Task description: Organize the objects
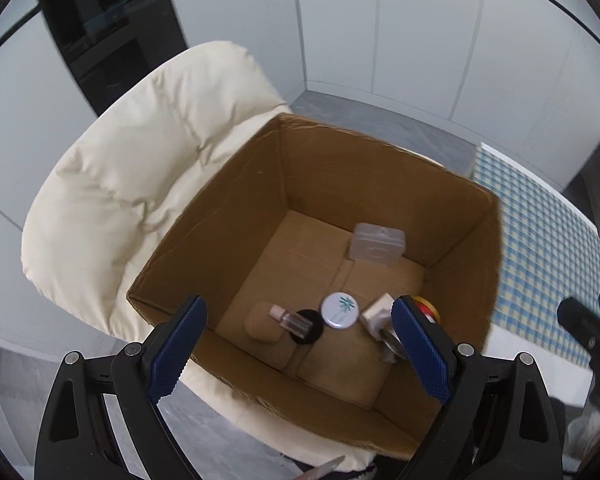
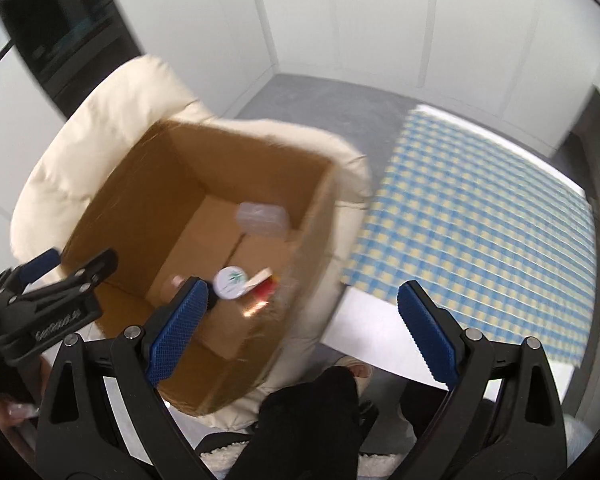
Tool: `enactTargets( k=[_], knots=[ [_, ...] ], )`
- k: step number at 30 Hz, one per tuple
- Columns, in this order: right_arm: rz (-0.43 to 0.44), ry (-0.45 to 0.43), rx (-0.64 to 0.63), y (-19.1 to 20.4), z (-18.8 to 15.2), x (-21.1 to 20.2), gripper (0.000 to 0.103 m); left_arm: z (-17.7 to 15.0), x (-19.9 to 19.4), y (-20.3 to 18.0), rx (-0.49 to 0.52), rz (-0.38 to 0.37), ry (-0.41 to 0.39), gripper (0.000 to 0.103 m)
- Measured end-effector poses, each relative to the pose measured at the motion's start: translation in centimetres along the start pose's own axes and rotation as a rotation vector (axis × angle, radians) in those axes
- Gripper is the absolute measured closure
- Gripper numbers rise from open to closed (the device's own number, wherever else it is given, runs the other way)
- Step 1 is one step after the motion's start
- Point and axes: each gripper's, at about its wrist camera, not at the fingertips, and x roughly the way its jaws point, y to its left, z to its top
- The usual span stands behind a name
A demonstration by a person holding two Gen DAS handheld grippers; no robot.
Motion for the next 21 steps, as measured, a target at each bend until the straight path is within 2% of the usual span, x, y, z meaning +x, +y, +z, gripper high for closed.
enactTargets(
  k=[4,6,8,10,13,18,21],
  knots=[
    [-0.061,-0.017,0.063,-1.7,-0.6,-2.4,0.006,-0.5,-2.7,-2.1,0.083,-0.023,-0.003,0.009],
    [-0.133,0.002,0.117,-2.7,-0.8,-3.5,0.006,-0.6,-4.8,-2.7,0.105,-0.036,-0.029,0.009],
    [-0.204,-0.018,0.144,-3.7,-1.5,-5.3,0.006,-0.7,-6.9,-3.3,0.116,-0.061,-0.042,0.003],
    [-0.245,-0.032,0.160,-4.5,-2.1,-7.1,0.006,-0.7,-9.0,-3.8,0.124,-0.087,-0.048,0.002],
    [-0.238,-0.004,0.157,-5.1,-2.8,-9.7,0.006,-1.0,-13.0,-4.5,0.146,-0.119,-0.098,0.002],
    [-0.200,-0.038,0.188,-5.6,-4.5,-14.0,0.006,-2.0,-17.7,-5.8,0.196,-0.156,-0.097,0.002],
    [-0.169,-0.038,0.220,-5.7,-5.5,-16.4,0.006,-2.9,-20.0,-6.4,0.214,-0.152,-0.100,0.002]
  ],
)
